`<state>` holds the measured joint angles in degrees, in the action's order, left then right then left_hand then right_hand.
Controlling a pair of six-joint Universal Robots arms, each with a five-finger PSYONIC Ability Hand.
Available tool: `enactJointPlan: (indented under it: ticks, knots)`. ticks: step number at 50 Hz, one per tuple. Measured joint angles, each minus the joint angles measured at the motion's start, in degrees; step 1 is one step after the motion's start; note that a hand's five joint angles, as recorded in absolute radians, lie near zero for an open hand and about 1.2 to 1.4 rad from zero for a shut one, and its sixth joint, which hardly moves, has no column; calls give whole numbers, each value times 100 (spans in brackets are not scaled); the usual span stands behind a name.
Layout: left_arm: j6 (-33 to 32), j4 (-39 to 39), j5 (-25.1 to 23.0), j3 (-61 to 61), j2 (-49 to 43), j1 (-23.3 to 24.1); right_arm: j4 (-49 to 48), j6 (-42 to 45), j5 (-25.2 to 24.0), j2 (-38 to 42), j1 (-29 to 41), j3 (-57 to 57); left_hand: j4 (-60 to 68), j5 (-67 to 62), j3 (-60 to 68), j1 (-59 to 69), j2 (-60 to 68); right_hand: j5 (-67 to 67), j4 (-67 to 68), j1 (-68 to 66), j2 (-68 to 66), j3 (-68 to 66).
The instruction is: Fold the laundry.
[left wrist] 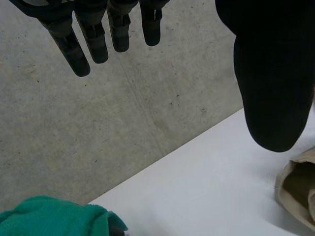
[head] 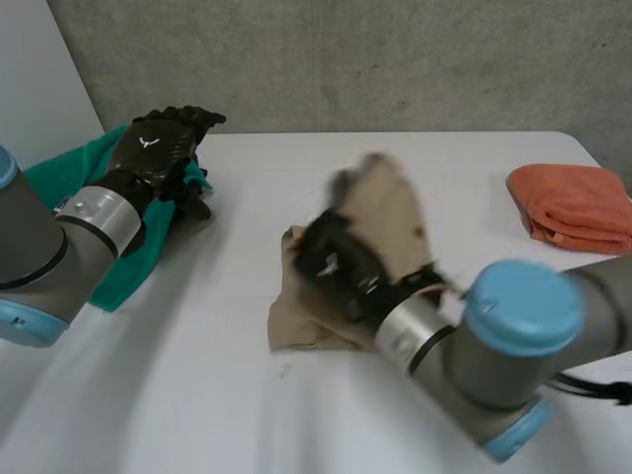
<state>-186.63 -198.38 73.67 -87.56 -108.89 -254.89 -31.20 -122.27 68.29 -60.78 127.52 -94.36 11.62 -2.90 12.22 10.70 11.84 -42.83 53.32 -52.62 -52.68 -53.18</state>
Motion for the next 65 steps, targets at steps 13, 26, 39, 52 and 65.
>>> enactJointPlan:
  ticks: [13, 26, 39, 52, 65]
  knots:
    - [-33, 252, 314, 423, -32, 551, 315, -2667, 189, -312, -233, 445, 0, 0, 0, 0, 0, 3985, -4132, 3978, 4062, 4142]
    - [-48, 1088, 760, 1319, -854, 1890, 2316, -5424, 748, 1, -1384, 1655, 0, 0, 0, 0, 0, 3988, -4132, 3978, 4062, 4142]
    - [-468, 2061, 1605, 1835, -2350, 2191, 4466, -4786, 656, 1655, -1495, 3162, 0, 0, 0, 0, 0, 3988, -4132, 4033, 4195, 4142]
    - [-476, 2753, 1154, 1929, -1667, 1749, 3540, -3200, 1283, 585, -1241, 2309, 0, 1, 0, -166, -170, 4001, -4132, 4180, 4293, 4142]
    - [371, 2638, -998, 1943, -144, 1105, 1421, -2351, 1694, -1194, -404, -478, 0, 1, 0, -166, -171, 4002, -4132, 4180, 4293, 4142]
